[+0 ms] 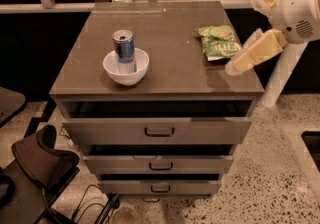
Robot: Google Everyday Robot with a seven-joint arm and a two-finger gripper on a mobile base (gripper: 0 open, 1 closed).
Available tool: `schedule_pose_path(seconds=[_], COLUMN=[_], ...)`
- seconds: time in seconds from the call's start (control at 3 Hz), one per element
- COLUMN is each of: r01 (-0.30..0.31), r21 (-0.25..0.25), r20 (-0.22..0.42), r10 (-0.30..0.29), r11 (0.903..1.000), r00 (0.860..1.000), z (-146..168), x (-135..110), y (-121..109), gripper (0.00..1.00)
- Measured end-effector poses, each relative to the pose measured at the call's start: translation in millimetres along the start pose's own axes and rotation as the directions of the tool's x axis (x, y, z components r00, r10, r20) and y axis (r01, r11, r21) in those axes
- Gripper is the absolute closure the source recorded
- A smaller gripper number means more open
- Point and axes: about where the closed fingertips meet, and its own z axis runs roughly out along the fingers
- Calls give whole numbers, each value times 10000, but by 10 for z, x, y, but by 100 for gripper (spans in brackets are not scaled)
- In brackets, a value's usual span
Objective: Pick redbull can from white bowl and place on counter
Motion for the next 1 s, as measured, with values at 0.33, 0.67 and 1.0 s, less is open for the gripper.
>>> schedule_pose_path(seconds=[0.33,0.67,1.0], r01=[-327,-387,-387], r21=[-51,-159,-159], r20=[2021,2418,2418], r10=[330,414,414], r11=[9995,9991,9991], r00=[9788,9694,9694], z=[218,262,262], x=[-344,-452,-452], y=[-105,-94,-94], gripper=[0,0,0])
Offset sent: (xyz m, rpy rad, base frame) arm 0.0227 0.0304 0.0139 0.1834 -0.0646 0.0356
